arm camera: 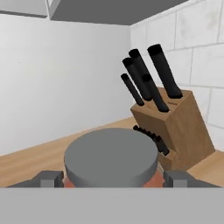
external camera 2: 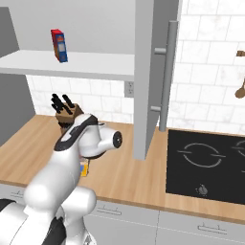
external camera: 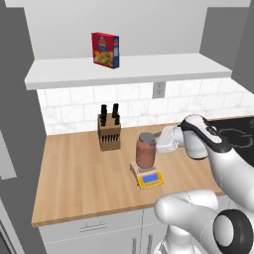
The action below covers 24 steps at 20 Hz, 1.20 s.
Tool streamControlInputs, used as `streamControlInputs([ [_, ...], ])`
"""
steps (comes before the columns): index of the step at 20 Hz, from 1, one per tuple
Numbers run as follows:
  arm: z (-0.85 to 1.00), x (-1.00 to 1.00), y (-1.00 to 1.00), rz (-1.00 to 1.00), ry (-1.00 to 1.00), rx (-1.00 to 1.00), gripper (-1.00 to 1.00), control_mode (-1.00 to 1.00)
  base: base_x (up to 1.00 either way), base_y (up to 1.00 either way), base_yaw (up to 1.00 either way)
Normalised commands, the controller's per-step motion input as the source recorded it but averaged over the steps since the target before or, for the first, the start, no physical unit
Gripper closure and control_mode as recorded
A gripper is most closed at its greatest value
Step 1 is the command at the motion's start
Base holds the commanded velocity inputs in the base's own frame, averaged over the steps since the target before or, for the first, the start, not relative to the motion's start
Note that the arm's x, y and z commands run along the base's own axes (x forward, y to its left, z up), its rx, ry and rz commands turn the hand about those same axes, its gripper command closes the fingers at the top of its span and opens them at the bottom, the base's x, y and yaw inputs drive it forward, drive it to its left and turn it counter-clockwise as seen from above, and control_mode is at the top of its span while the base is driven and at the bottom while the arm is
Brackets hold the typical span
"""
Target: Pick the honey bottle and place it on the digital scale for weighing, and close the cabinet.
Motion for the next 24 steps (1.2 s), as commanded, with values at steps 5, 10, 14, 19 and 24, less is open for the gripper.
streamControlInputs([
  [5,0.0,-0.12,0.0,0.0,0.01,0.0,1.0,-1.0,0.0,0.0,0.0],
  [10,0.0,-0.01,0.0,0.0,0.03,0.0,1.0,-1.0,0.0,0.0,0.0],
  [14,0.0,-0.23,-0.06,0.0,0.04,0.0,1.0,-1.0,0.0,0.0,0.0],
  [19,0.0,-0.25,0.0,0.0,0.03,0.0,1.0,-1.0,0.0,0.0,0.0],
  [24,0.0,-0.18,-0.07,0.0,-0.01,0.0,1.0,-1.0,0.0,0.0,0.0],
])
